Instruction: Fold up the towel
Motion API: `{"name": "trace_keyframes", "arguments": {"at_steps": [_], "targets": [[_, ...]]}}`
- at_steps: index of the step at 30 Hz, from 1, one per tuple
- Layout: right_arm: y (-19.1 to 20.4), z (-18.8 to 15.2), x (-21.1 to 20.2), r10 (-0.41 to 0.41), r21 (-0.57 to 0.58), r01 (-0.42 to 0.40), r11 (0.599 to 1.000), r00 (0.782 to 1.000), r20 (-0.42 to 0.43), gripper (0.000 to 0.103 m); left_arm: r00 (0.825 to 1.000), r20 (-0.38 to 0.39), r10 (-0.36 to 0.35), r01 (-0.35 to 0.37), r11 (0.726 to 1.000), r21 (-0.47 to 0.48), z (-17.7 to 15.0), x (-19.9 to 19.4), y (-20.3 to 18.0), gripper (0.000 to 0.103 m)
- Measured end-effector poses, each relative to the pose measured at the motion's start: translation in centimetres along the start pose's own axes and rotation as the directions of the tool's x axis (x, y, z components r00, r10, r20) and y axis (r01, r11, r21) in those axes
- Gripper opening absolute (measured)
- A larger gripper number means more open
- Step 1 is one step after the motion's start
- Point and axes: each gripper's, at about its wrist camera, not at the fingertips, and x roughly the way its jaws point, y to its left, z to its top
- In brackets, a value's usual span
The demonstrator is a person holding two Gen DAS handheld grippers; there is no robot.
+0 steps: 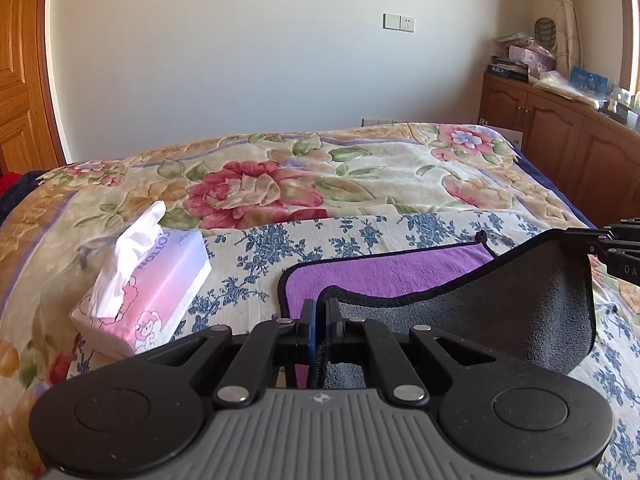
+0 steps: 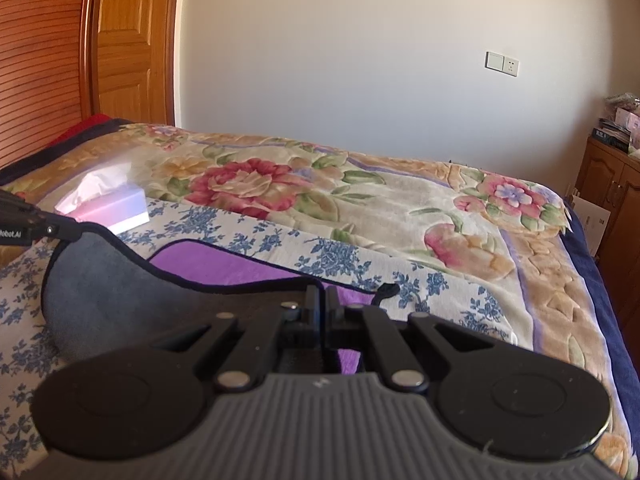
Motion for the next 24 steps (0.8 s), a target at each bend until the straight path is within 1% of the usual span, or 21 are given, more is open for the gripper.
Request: {"name": "trace_keyframes", "arguments": {"at_steps": [12,18,24], "targets": [[-0.8,0.4,1.9,-0.02,-0.012,0.02,1.0,1.0,-0.009,0.003,1.0,-0.002,-0.01,0.01,1.0,-0.023,1.6,3.0,0.6,0.005],[-1.1,0.6,3.0,-0.027,-0.023,0.027,0.999,1.0,-0.009,0.003,1.0,0.004,0.002,-0.002,1.0,0.004,2.3,4.0,0.5,0.005],[-1.5,1.0,4.1,-0.035,-0.028,0.035,0.999,0.999,-0.004,0.003,1.0,0.008,0.006,-0.006,1.0,0.011,2.9,5.3,0.6,0.005]]}}
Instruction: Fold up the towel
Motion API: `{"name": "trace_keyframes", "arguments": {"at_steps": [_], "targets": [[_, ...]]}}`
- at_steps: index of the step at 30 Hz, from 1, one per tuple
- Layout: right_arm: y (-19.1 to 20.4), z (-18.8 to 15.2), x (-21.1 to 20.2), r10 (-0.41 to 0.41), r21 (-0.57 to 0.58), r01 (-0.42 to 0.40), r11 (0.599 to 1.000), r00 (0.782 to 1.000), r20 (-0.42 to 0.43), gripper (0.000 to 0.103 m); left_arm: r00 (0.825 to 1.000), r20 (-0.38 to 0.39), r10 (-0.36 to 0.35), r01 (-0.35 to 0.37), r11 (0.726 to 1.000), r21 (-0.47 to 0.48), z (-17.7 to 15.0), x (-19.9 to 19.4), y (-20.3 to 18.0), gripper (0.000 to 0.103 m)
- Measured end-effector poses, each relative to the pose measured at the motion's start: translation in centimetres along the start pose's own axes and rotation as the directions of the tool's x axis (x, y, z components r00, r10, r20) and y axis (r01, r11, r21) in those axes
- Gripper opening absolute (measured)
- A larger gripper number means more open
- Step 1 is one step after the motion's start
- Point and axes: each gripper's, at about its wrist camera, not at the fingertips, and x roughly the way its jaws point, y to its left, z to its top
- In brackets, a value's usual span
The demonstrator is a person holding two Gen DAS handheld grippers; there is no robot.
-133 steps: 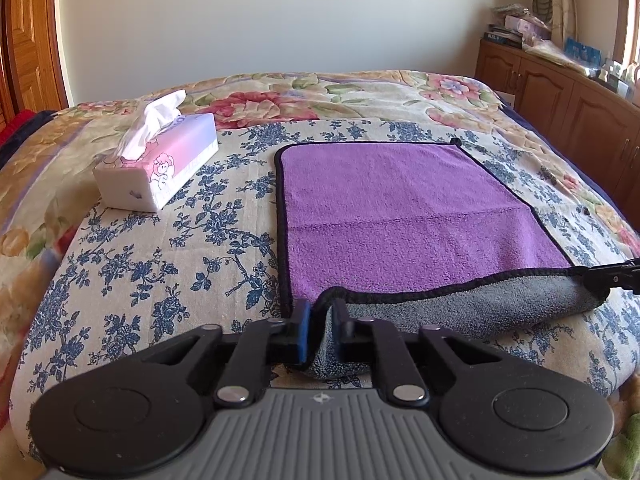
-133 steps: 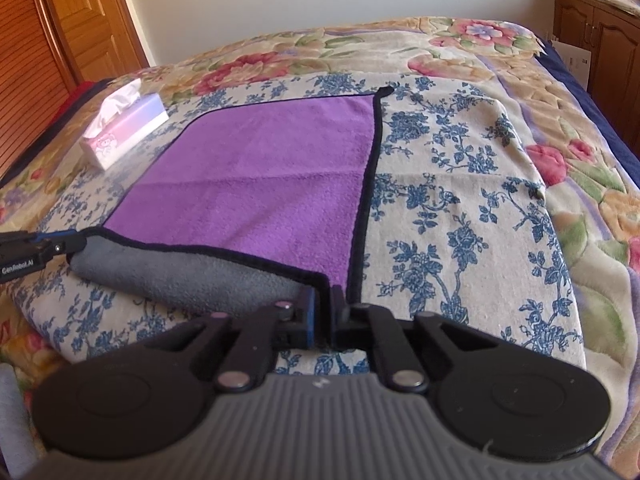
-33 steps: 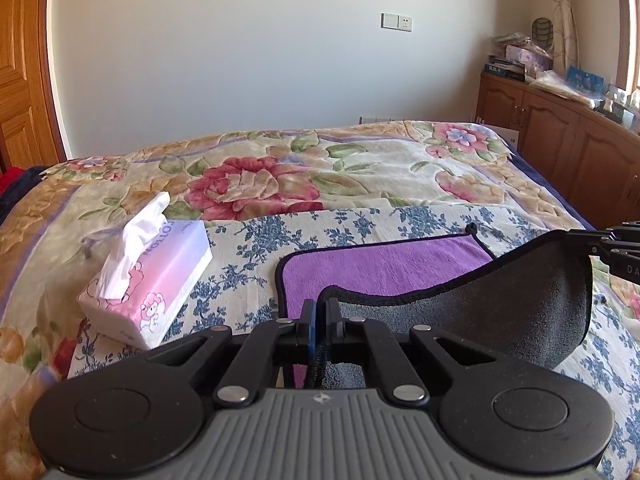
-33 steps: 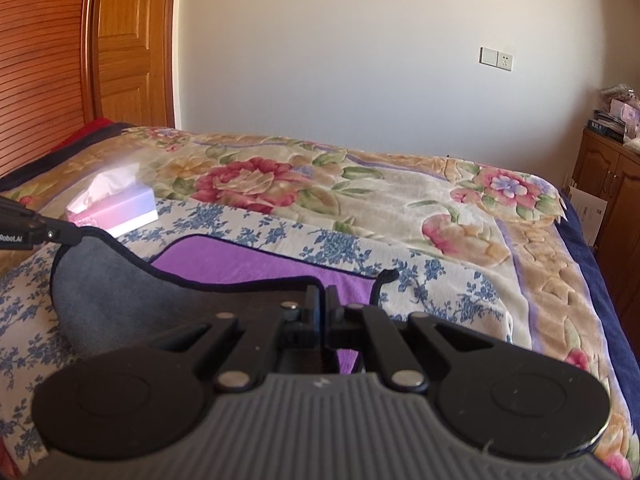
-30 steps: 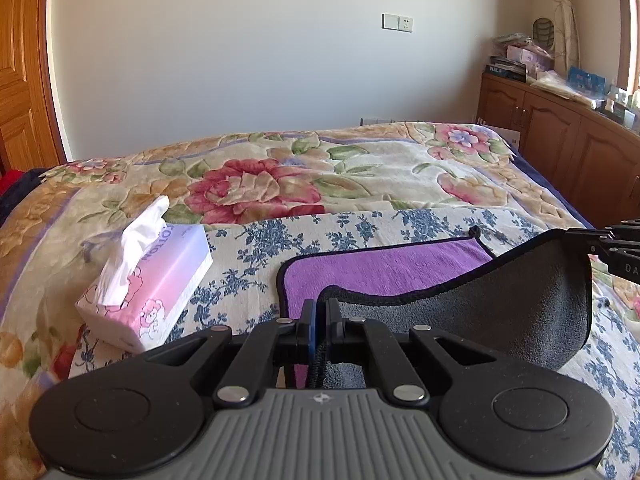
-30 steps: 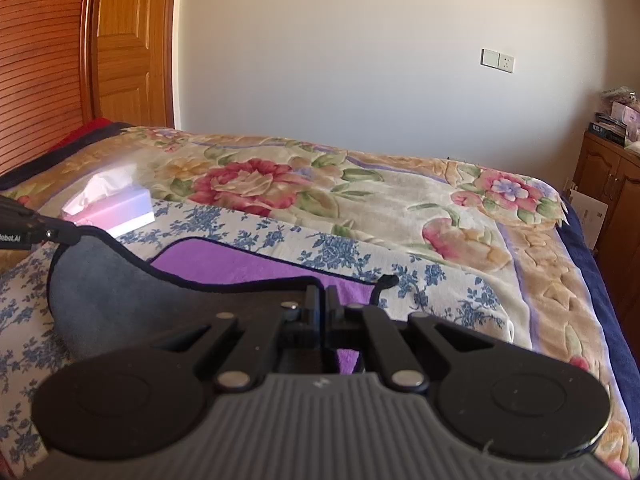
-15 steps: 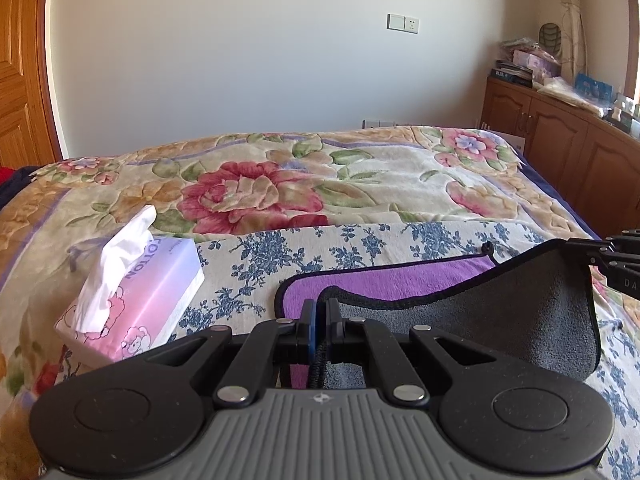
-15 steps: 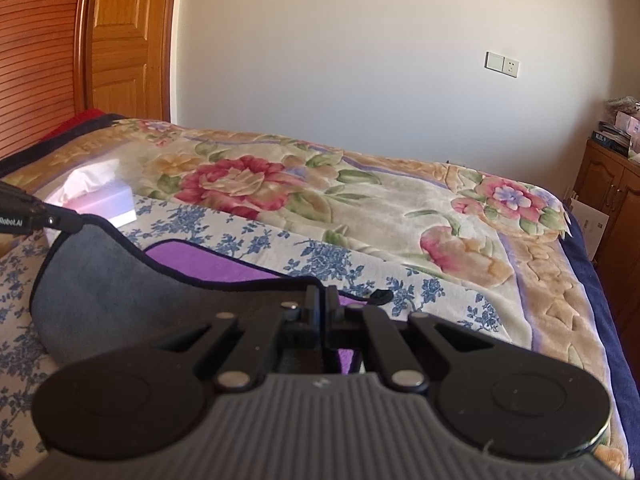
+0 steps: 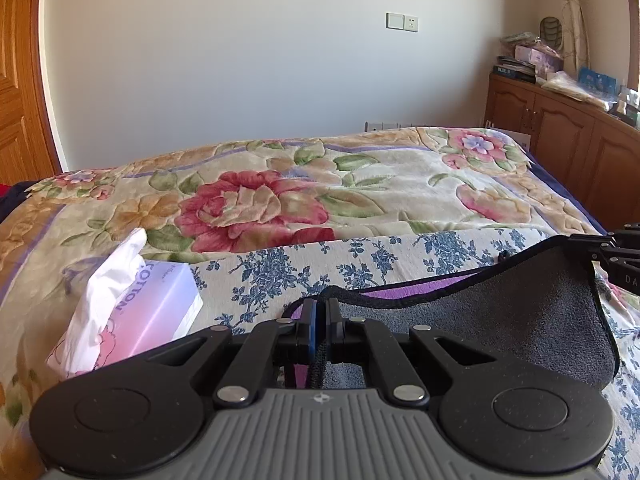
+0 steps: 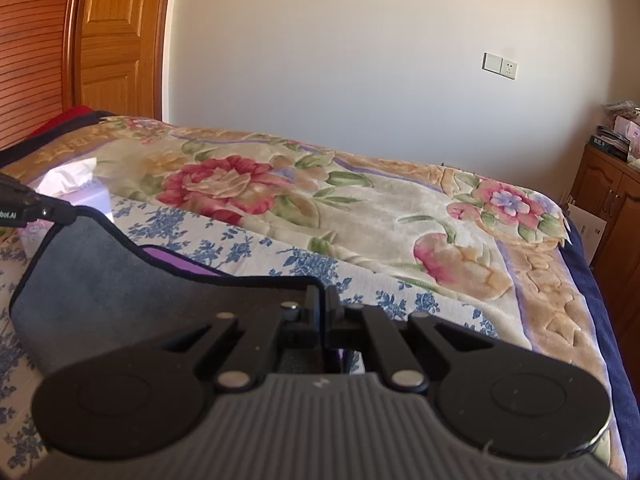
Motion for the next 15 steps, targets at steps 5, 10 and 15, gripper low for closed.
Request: {"name": "trace_keyframes", "arguments": {"at_steps": [5,10,15], "targets": [[-0.1,0.1,0.9,-0.006,-0.018,0.006,1.0,1.0,0.001,0.003,1.0,0.001,0.012,-0.012,1.0,0.001,0.5,1.1,0.1,0.005],[-0.6,0.0,1.7,-0.016,-0.011,0.016,1.0,1.0,0.0,0.003,1.0,0.002,0.021,-0.021,1.0,0.004,0.7,1.7,0.2,0.005],[-0.7,-0.1,2.3,-0.024,-0.011,0.024,1.0,1.0,0.005,0.003,1.0,0.006,0.028,-0.028,1.0,0.006,1.1,2.2,0.3,0.005]]}}
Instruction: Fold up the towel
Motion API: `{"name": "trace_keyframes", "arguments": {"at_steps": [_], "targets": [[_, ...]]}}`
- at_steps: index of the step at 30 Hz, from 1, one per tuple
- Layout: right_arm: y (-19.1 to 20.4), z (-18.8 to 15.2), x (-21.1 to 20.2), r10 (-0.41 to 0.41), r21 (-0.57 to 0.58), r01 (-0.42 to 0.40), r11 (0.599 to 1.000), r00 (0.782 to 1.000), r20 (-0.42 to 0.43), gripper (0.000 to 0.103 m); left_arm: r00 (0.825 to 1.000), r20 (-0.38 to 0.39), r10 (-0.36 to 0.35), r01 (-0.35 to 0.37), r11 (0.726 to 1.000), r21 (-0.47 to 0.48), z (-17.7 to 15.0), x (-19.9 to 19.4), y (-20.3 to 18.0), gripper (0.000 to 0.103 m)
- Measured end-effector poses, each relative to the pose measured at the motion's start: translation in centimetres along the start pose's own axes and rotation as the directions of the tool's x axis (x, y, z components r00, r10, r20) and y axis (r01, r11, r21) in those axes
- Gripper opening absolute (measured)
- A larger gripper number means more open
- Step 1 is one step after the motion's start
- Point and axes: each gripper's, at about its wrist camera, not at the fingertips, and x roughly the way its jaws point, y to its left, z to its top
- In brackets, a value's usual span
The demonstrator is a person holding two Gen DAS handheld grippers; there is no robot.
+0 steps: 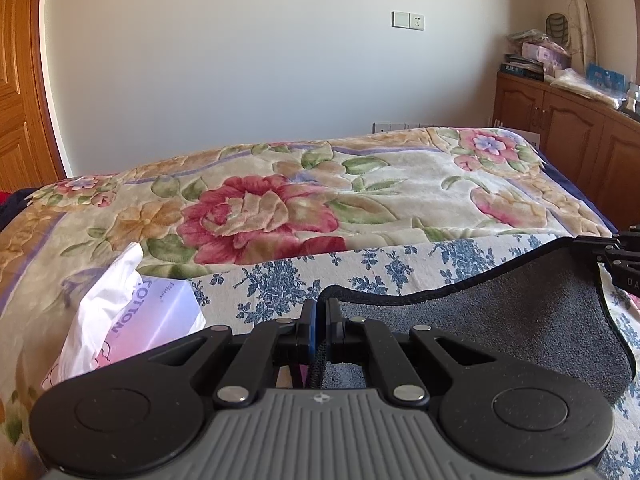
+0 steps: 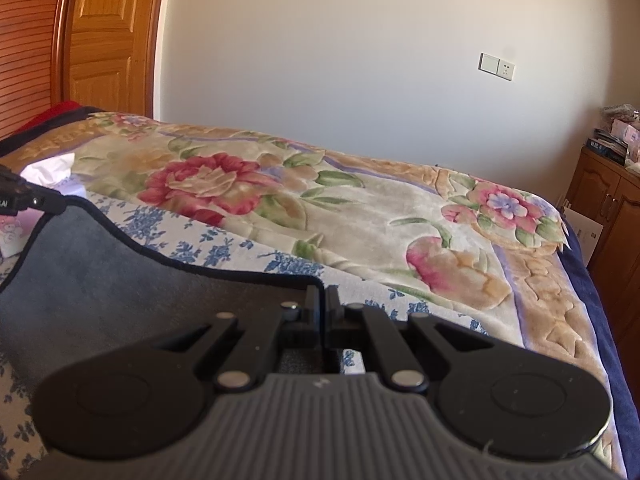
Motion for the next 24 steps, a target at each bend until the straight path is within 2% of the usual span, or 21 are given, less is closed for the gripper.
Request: {"name": "trace_keyframes", "arguments": {"at_steps": [24], "targets": [[-0.2,-0.6,3.2,-0.027,-0.051,0.025,0.998,0.999,-0.038,0.003,0.999,-0.02,0.031,-0.031,0.999,0.021,-0.1,3.2,0.2,0.005]]}}
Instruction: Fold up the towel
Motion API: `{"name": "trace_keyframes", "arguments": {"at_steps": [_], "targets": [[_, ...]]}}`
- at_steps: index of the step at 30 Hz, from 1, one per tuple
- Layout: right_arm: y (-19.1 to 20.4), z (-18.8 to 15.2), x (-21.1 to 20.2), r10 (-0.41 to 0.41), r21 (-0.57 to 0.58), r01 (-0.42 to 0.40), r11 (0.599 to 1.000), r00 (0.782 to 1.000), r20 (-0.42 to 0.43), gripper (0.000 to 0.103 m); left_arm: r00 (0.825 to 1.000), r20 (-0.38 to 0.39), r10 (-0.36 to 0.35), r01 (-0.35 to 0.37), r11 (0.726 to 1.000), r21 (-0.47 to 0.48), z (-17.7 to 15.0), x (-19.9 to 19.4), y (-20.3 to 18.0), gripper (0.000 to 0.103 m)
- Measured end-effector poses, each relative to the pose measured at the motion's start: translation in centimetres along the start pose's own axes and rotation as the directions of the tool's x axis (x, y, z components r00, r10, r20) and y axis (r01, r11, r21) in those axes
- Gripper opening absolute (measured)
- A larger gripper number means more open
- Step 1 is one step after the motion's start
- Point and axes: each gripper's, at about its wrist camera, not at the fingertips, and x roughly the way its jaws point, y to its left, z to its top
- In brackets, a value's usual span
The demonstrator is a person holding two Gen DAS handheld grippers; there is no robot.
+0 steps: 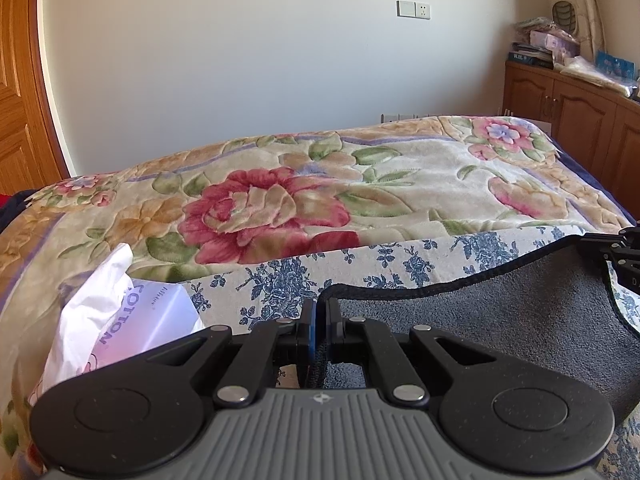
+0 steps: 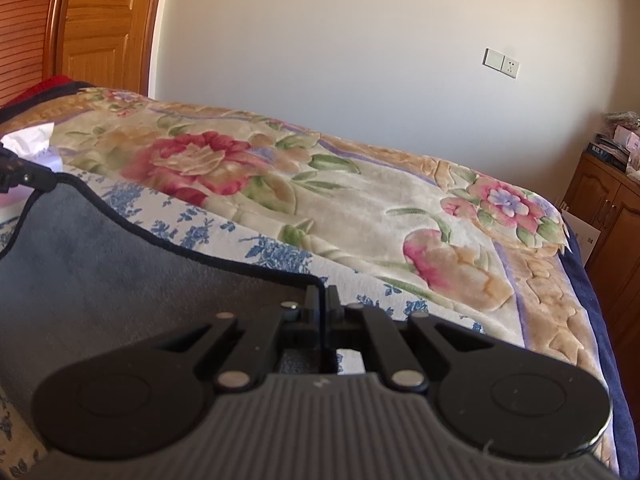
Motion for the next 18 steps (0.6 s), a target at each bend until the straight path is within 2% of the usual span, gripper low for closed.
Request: {"name": "trace_keyframes", "arguments": {"at_steps": [18], "targets": [[0.2,-0.8,1.8,-0.001,-0.011,0.001,1.0,0.999,-0.041,0.003,1.0,-0.016,0.018,-0.018,1.0,0.014,-0.5,1.9,-0.1,0.005]]}}
